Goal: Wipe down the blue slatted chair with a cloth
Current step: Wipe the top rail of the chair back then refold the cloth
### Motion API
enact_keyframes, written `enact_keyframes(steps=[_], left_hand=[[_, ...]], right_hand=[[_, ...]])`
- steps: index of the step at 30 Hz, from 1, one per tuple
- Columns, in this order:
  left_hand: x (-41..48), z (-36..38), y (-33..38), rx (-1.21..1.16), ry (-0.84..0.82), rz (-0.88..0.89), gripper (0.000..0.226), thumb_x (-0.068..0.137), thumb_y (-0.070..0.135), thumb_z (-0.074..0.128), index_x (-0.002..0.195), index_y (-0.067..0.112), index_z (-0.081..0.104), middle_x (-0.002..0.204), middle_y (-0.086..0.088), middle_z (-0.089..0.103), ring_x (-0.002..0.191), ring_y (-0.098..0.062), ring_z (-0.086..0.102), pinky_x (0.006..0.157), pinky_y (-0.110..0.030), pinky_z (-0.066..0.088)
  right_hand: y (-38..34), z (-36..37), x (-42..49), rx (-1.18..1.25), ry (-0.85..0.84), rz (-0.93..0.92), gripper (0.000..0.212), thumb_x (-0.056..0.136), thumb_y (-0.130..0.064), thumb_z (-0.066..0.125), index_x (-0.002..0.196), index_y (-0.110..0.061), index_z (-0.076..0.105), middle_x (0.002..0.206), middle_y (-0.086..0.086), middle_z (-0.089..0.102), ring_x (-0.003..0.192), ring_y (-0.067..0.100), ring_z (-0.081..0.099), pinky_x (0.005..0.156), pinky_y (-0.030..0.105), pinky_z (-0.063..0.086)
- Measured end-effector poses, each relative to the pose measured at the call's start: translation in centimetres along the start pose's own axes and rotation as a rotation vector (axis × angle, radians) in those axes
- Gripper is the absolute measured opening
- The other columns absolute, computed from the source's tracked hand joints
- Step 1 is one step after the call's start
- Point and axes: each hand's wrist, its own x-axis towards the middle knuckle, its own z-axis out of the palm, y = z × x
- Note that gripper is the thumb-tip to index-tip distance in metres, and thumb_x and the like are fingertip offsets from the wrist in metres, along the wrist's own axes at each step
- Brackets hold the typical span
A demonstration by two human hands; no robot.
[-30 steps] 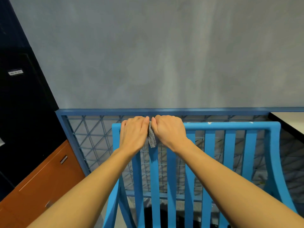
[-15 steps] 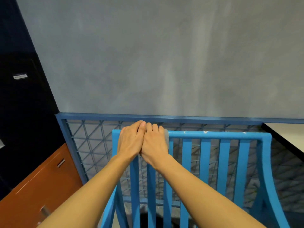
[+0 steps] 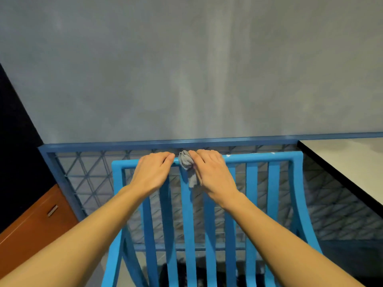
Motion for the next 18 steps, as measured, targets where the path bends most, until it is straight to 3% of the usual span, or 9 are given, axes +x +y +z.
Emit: enact_keyframes(steps=[5, 12, 15, 18], left_hand=[[-1.2, 2.5, 0.6, 0.193, 0.093, 0.074, 0.046, 0.095, 0.047, 0.022, 0.114, 0.025, 0.057, 0.105, 0.007, 0.059, 0.104, -0.017, 0.051, 0.106, -0.041, 0.027], [-1.3, 3.3, 0.9, 0.163, 0.129, 0.069, 0.049, 0.096, 0.052, 0.019, 0.116, 0.025, 0.055, 0.106, 0.007, 0.053, 0.108, -0.016, 0.046, 0.111, -0.042, 0.020], [-1.3, 3.4, 0.7, 0.131, 0.146, 0.055, 0.051, 0.095, 0.053, 0.017, 0.113, 0.025, 0.056, 0.103, 0.008, 0.052, 0.105, -0.014, 0.045, 0.111, -0.041, 0.021], [-1.1, 3.4, 0.7, 0.086, 0.163, 0.060, 0.052, 0.093, 0.054, 0.016, 0.109, 0.025, 0.056, 0.100, 0.009, 0.051, 0.102, -0.012, 0.044, 0.109, -0.041, 0.021]], right_hand=[[3.4, -2.5, -2.0, -0.043, -0.014, 0.089, 0.030, 0.100, -0.029, 0.037, 0.125, -0.018, 0.049, 0.105, 0.000, 0.051, 0.093, 0.023, 0.045, 0.093, 0.037, 0.035], [5.0, -3.1, -3.4, -0.155, -0.006, 0.225, 0.033, 0.101, -0.034, 0.029, 0.120, -0.018, 0.050, 0.105, 0.000, 0.051, 0.098, 0.023, 0.046, 0.102, 0.042, 0.033], [2.6, -2.8, -1.5, -0.166, 0.006, 0.411, 0.039, 0.101, -0.034, 0.024, 0.099, -0.015, 0.058, 0.092, 0.005, 0.057, 0.087, 0.027, 0.049, 0.093, 0.046, 0.038], [1.4, -3.3, 0.8, -0.300, -0.136, 0.380, 0.034, 0.096, -0.024, 0.028, 0.090, -0.012, 0.060, 0.088, 0.008, 0.062, 0.082, 0.030, 0.055, 0.077, 0.044, 0.039]])
